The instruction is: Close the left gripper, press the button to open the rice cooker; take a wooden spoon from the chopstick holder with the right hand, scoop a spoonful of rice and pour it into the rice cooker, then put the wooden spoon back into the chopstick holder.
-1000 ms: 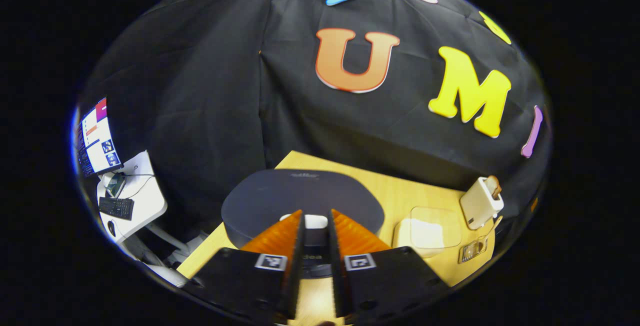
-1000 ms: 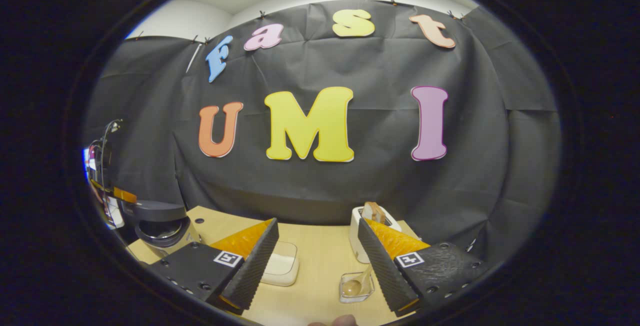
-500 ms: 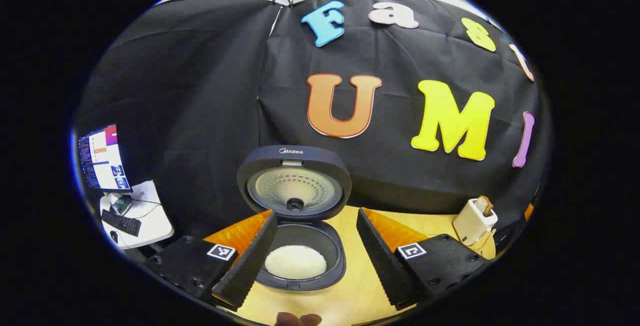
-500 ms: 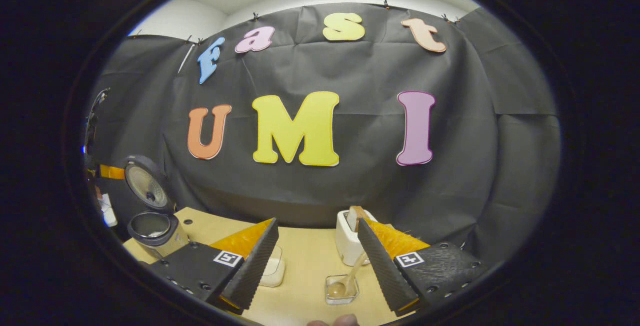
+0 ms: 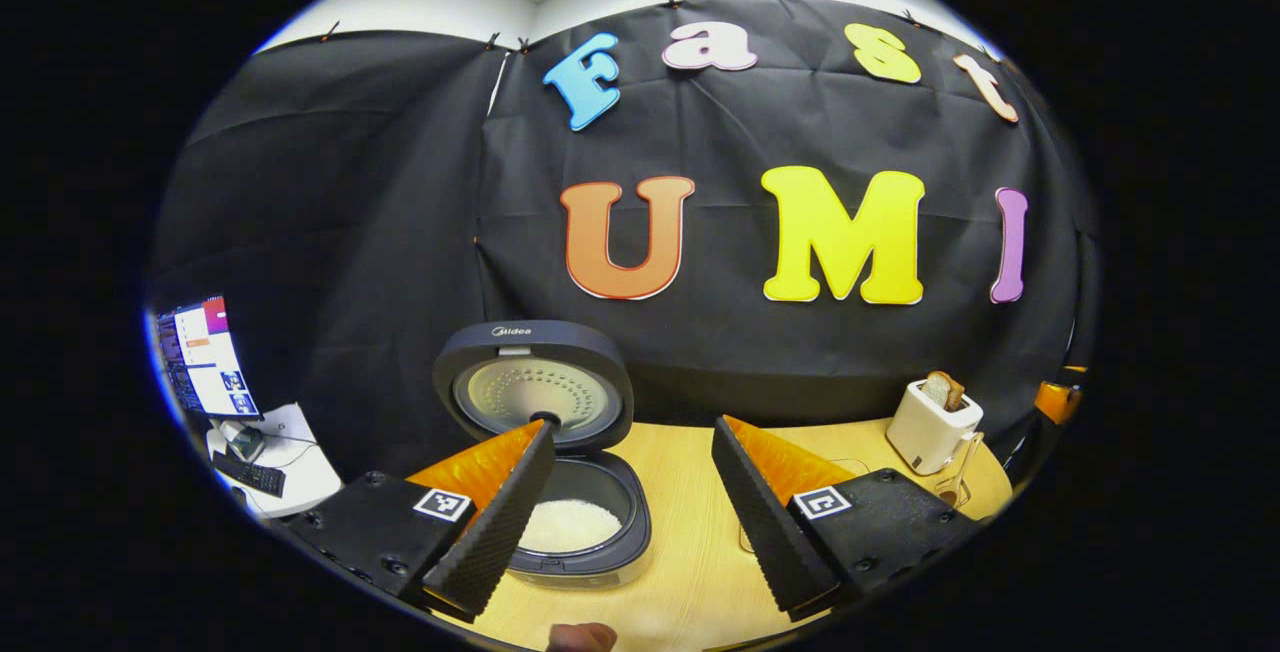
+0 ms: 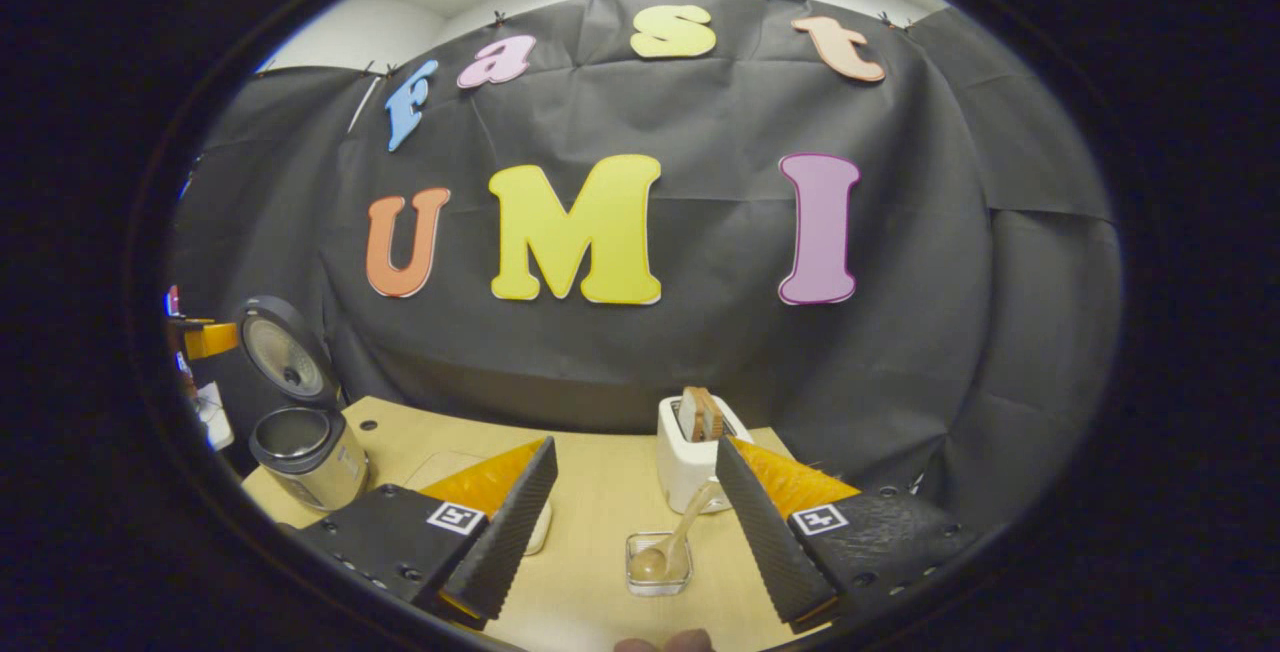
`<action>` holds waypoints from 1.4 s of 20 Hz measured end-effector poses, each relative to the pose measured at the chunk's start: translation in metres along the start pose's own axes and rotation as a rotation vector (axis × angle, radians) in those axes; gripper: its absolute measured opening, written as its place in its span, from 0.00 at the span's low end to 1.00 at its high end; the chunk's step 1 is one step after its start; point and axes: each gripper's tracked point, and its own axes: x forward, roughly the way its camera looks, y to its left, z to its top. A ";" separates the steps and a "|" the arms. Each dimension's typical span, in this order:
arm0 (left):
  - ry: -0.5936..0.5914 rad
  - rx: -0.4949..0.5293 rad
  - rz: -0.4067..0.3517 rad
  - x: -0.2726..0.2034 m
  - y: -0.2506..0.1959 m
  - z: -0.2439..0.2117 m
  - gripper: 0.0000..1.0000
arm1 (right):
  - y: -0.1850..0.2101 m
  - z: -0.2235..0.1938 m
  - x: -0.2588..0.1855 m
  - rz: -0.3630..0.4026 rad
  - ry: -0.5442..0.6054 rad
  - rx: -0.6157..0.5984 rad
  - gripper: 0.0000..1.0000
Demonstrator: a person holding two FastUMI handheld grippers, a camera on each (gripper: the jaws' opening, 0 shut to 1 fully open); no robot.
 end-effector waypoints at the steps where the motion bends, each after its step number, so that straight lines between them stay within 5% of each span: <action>1: -0.009 0.011 0.000 -0.002 -0.007 0.001 0.95 | -0.004 -0.004 0.002 -0.002 0.013 0.000 0.97; 14: -0.068 -0.027 -0.040 -0.005 -0.101 0.029 1.00 | -0.052 -0.088 0.081 0.050 0.216 0.029 0.96; 26: -0.051 0.026 -0.026 0.002 -0.135 0.034 1.00 | -0.059 -0.180 0.179 0.106 0.429 0.153 0.96; 28: -0.039 0.027 -0.009 0.003 -0.132 0.031 1.00 | -0.057 -0.193 0.190 0.113 0.454 0.161 0.84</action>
